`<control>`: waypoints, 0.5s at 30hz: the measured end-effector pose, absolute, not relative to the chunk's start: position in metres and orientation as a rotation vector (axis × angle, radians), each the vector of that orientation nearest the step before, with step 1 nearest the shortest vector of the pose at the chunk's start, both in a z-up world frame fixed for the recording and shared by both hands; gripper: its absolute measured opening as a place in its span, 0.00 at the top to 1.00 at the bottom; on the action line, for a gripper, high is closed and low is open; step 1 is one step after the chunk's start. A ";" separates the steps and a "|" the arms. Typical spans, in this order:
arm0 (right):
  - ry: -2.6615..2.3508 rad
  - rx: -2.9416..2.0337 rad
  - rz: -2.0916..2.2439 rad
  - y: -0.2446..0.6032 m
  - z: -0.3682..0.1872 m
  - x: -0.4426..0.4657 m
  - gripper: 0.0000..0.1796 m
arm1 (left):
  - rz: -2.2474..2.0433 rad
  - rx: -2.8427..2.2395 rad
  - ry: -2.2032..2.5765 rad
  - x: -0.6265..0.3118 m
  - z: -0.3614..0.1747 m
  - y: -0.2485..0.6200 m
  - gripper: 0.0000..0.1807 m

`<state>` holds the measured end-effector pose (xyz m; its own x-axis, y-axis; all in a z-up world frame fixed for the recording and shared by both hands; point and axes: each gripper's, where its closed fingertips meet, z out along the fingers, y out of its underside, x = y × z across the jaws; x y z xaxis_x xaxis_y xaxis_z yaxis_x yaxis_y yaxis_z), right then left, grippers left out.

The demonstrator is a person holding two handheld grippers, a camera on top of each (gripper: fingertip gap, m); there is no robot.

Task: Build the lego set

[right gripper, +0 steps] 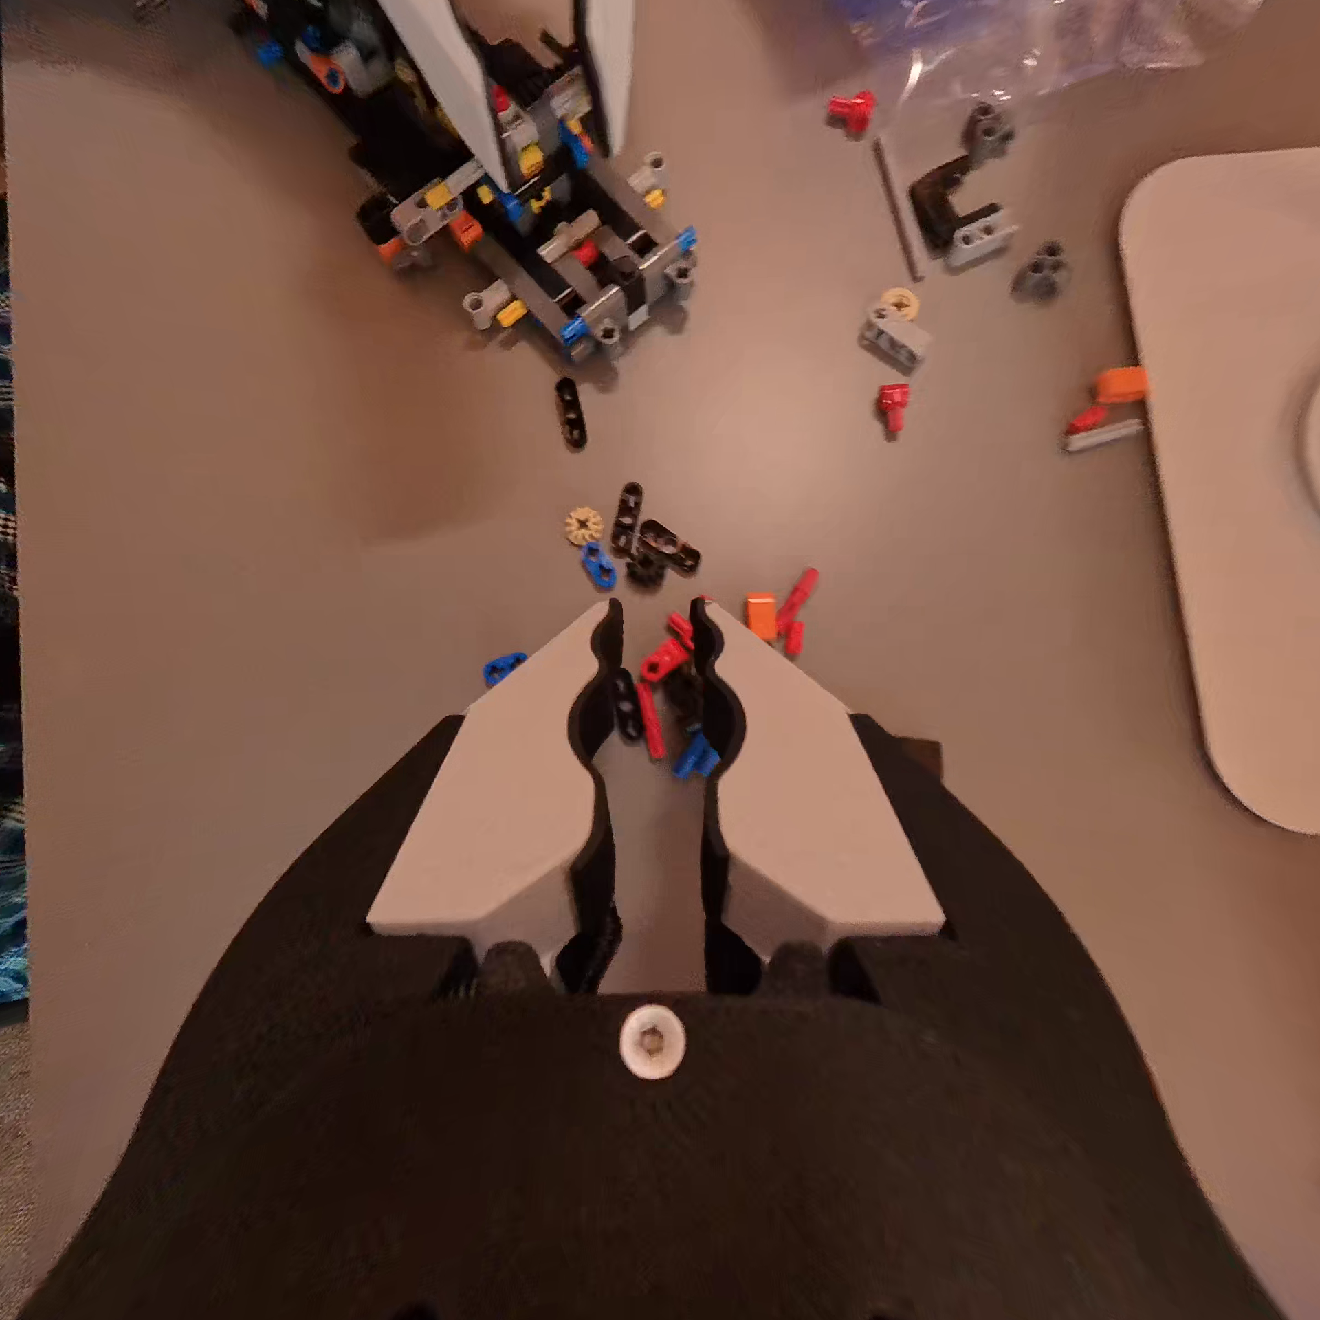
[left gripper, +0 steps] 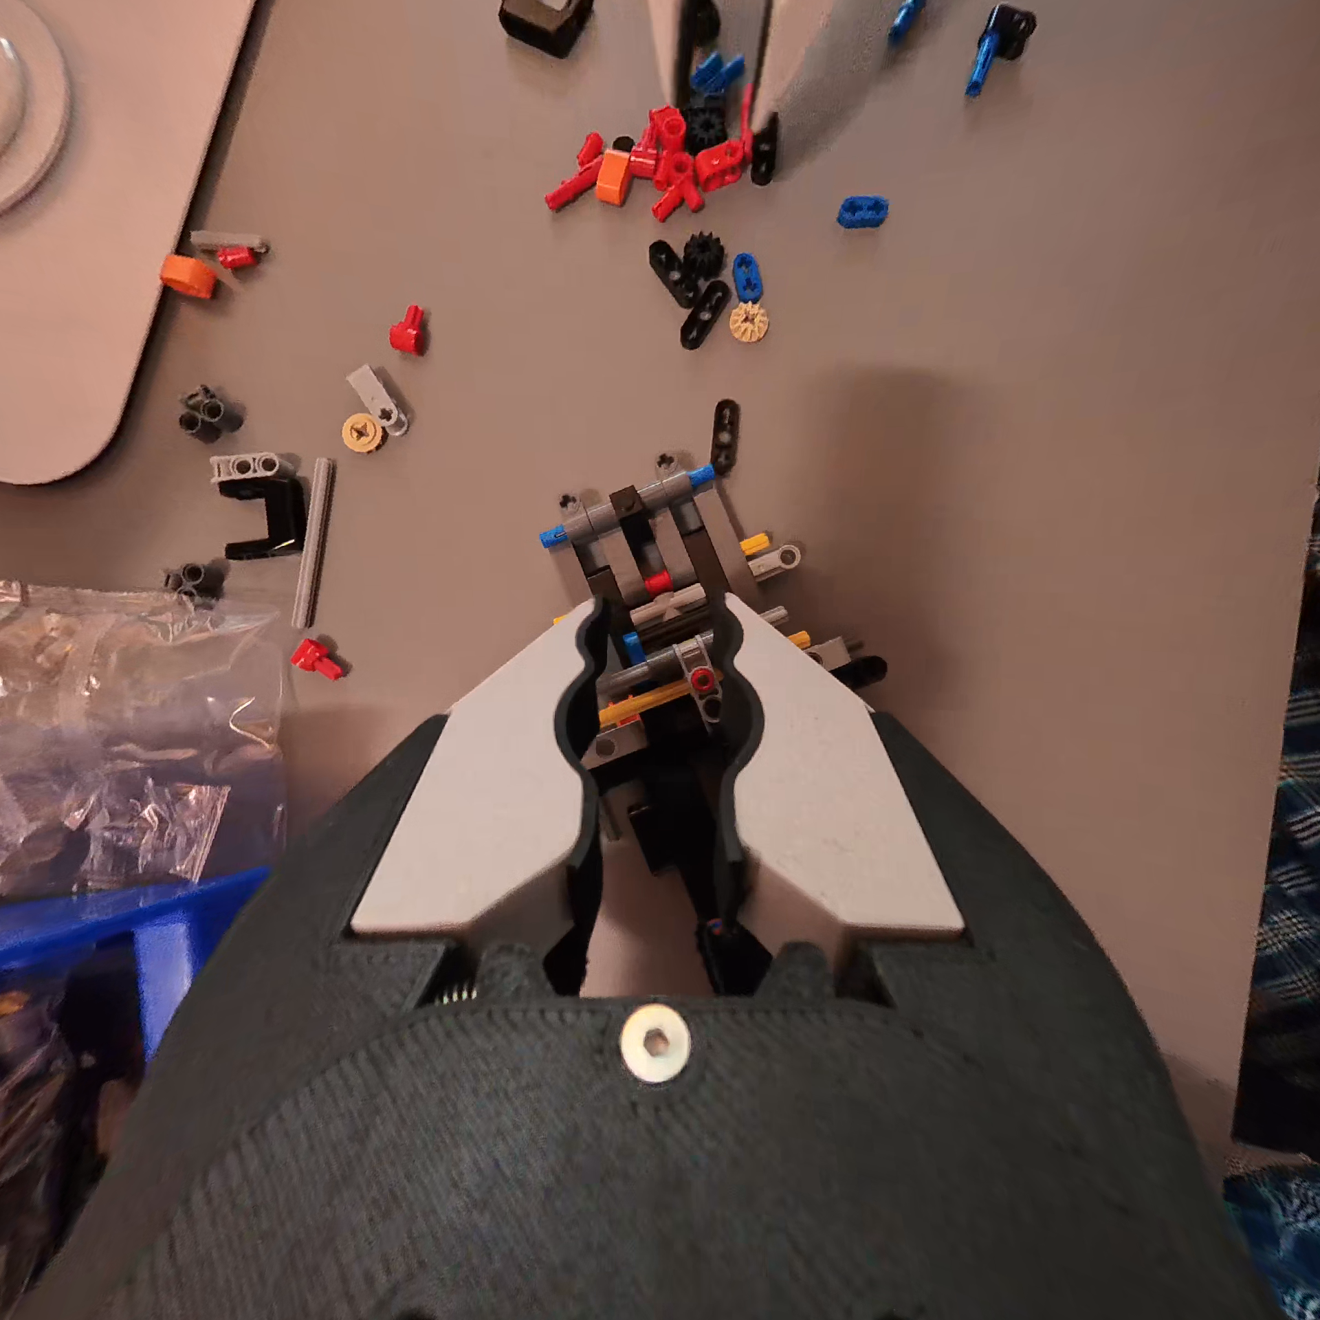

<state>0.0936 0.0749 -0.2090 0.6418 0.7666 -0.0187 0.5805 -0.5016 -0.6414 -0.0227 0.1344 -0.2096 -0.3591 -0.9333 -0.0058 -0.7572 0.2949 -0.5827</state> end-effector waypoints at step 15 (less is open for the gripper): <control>-1.058 -2.253 0.441 0.083 -0.230 0.070 0.95 | -0.661 -1.545 2.181 -0.023 -0.209 0.146 0.80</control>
<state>0.0702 0.0826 -0.2301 0.6266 0.7783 -0.0412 0.5774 -0.4991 -0.6461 -0.0227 0.1461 -0.2085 -0.3192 -0.9468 -0.0408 -0.7648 0.2827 -0.5789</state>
